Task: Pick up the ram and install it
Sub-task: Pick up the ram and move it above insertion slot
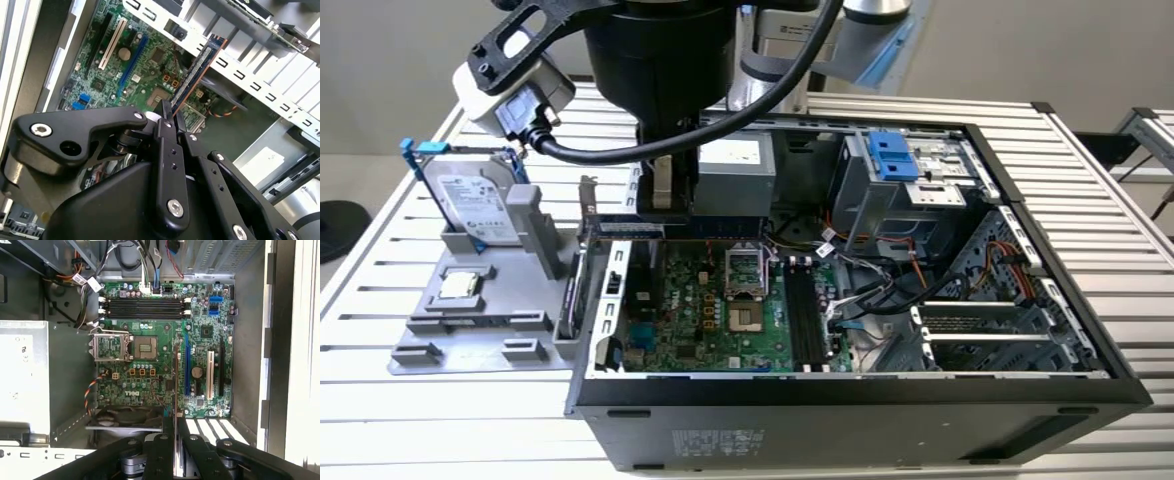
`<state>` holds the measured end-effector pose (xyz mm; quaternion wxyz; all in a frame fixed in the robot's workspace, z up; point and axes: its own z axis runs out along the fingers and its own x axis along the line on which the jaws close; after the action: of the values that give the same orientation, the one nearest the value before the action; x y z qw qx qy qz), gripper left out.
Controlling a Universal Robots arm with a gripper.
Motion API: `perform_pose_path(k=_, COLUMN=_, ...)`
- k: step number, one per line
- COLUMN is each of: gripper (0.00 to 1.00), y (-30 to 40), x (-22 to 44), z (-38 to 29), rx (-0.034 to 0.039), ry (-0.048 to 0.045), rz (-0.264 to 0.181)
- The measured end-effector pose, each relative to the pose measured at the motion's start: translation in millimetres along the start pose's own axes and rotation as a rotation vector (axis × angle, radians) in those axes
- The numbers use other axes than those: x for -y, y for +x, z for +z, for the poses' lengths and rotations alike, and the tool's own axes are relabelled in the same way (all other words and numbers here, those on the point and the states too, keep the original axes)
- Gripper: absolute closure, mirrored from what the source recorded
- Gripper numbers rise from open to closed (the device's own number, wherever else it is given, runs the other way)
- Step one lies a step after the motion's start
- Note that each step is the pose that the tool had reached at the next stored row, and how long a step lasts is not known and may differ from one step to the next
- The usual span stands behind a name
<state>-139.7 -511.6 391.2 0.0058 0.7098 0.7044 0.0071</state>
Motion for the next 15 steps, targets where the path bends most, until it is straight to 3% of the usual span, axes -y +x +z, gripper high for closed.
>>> perform_pose_path(k=15, gripper=1.00, y=0.0, x=-7.0, z=0.2, rx=-0.0001, ry=-0.0001, rz=0.000)
